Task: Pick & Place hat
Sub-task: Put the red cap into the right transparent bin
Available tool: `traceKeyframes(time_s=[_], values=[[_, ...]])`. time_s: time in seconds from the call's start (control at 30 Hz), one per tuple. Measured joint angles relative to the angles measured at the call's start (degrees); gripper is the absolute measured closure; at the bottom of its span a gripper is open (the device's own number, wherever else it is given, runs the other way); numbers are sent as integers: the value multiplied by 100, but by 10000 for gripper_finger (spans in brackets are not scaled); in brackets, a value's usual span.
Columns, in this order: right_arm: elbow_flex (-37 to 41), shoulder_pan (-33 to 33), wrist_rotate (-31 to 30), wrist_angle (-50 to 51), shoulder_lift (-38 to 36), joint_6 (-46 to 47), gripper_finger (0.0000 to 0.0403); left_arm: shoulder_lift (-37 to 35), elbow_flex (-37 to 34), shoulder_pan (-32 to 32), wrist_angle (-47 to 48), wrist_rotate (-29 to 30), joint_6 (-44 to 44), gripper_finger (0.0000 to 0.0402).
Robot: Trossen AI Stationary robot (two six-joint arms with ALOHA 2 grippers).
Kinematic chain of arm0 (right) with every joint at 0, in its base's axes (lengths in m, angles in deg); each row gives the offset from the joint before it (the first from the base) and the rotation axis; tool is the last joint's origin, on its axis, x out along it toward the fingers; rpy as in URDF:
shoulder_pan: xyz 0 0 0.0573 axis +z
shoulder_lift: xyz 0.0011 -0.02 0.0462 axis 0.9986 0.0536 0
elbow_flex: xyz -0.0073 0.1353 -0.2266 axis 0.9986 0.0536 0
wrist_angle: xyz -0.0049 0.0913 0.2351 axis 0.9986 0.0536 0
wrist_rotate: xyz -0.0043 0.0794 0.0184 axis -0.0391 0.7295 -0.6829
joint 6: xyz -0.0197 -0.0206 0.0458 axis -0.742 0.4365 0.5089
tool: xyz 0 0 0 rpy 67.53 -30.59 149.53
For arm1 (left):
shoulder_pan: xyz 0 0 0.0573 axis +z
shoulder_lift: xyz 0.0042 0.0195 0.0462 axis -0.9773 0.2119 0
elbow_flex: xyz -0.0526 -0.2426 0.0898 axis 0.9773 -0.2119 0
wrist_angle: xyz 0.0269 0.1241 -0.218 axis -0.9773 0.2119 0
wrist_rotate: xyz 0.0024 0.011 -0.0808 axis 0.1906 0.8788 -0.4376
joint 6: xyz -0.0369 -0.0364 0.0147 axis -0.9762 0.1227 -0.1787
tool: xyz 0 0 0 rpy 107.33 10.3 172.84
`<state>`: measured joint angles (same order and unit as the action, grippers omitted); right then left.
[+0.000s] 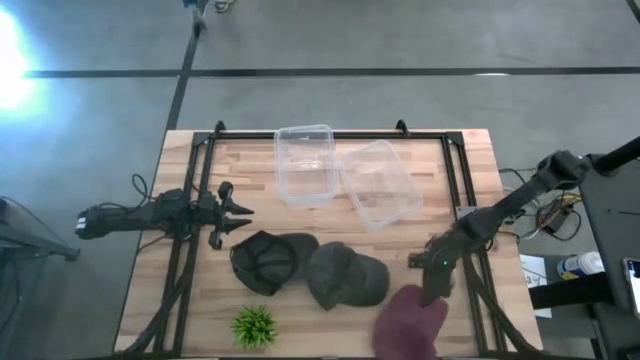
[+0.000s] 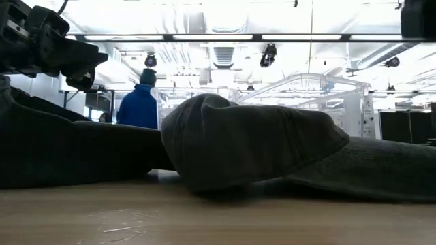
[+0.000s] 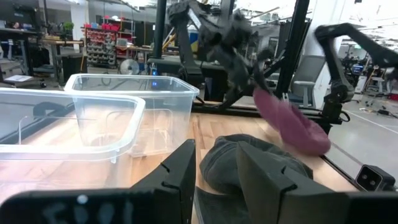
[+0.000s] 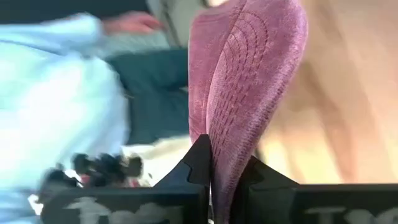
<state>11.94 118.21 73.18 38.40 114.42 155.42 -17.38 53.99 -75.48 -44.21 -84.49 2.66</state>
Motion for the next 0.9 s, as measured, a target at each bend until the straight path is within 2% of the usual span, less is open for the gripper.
traceKeyframes(time_s=[0.07,0.13,0.2,0.3,0.4,0.53,0.63,0.67,0.73,0.83,0.9], values=[[-152,-23,-504,630,-788,81,390,0,0,-2,1,2,0,291],[-359,-59,-1285,1386,-1528,58,390,0,0,-1,0,2,0,291],[-641,-101,-2424,1968,-2159,-142,390,0,0,-2,1,0,0,291],[-1122,-109,-4155,2244,-2831,-896,390,2,0,-1,2,0,0,291],[-1652,-108,-5470,2289,-3019,-2192,390,2,0,-2,2,1,0,291],[-2406,-109,-7024,2369,-2791,-3895,390,2,0,-1,5,2,-1,291],[-2892,-117,-8141,2953,-2469,-4281,390,2,0,-1,7,2,0,291],[-3038,-150,-8349,3258,-2337,-4147,390,2,0,-2,7,2,0,291],[-3304,-241,-8379,4080,-2058,-3353,390,2,0,-1,7,2,-1,291],[-3649,-393,-7925,5346,-1578,-1729,390,2,0,0,7,2,0,291],[-3809,-463,-7638,5945,-1253,-1064,390,2,0,0,7,2,0,291]])
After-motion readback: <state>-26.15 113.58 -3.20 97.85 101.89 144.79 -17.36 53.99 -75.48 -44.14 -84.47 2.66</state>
